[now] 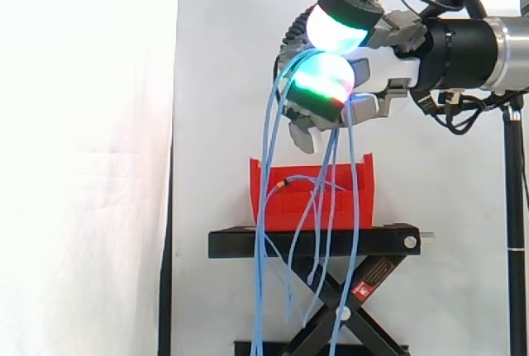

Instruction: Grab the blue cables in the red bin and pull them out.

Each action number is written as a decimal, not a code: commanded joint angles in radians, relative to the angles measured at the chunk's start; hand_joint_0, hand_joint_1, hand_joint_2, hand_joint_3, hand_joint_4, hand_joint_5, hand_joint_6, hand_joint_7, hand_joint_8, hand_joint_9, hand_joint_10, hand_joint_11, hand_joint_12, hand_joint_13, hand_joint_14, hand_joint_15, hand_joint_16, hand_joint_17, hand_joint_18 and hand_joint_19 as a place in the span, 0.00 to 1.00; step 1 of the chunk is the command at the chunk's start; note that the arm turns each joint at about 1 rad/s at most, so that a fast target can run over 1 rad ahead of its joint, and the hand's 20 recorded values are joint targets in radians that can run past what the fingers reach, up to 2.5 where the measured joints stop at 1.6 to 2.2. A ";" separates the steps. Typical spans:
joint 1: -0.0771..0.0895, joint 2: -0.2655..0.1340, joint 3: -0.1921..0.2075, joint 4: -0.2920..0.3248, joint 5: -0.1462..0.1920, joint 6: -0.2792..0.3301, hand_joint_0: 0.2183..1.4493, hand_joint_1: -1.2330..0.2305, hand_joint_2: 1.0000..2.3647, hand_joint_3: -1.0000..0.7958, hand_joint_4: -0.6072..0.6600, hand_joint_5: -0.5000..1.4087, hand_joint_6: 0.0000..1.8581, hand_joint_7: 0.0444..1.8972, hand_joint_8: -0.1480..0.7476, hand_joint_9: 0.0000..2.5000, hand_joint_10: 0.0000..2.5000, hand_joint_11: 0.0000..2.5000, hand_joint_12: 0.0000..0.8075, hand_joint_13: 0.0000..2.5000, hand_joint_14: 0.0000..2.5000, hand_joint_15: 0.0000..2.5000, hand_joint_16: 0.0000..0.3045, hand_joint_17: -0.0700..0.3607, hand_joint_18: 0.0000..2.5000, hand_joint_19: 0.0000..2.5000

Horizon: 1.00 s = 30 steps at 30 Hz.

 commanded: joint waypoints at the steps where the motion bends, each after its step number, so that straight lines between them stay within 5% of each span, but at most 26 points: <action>1: 0.001 0.000 0.000 0.002 0.000 0.000 0.74 0.12 0.02 0.38 0.61 0.52 0.24 0.34 0.46 0.27 0.54 0.55 0.40 0.37 0.21 0.58 0.14 0.38 0.22 0.43; 20: 0.000 0.000 0.000 0.004 0.000 0.000 0.71 0.10 0.02 0.32 0.62 0.51 0.08 0.39 0.47 0.22 0.50 0.55 0.42 0.34 0.16 0.59 0.14 0.39 0.21 0.41; 30: 0.000 0.000 0.000 0.002 0.000 0.000 0.52 0.17 0.00 0.07 0.66 0.61 0.00 0.44 0.48 0.28 0.48 0.58 0.41 0.39 0.17 0.60 0.14 0.39 0.24 0.42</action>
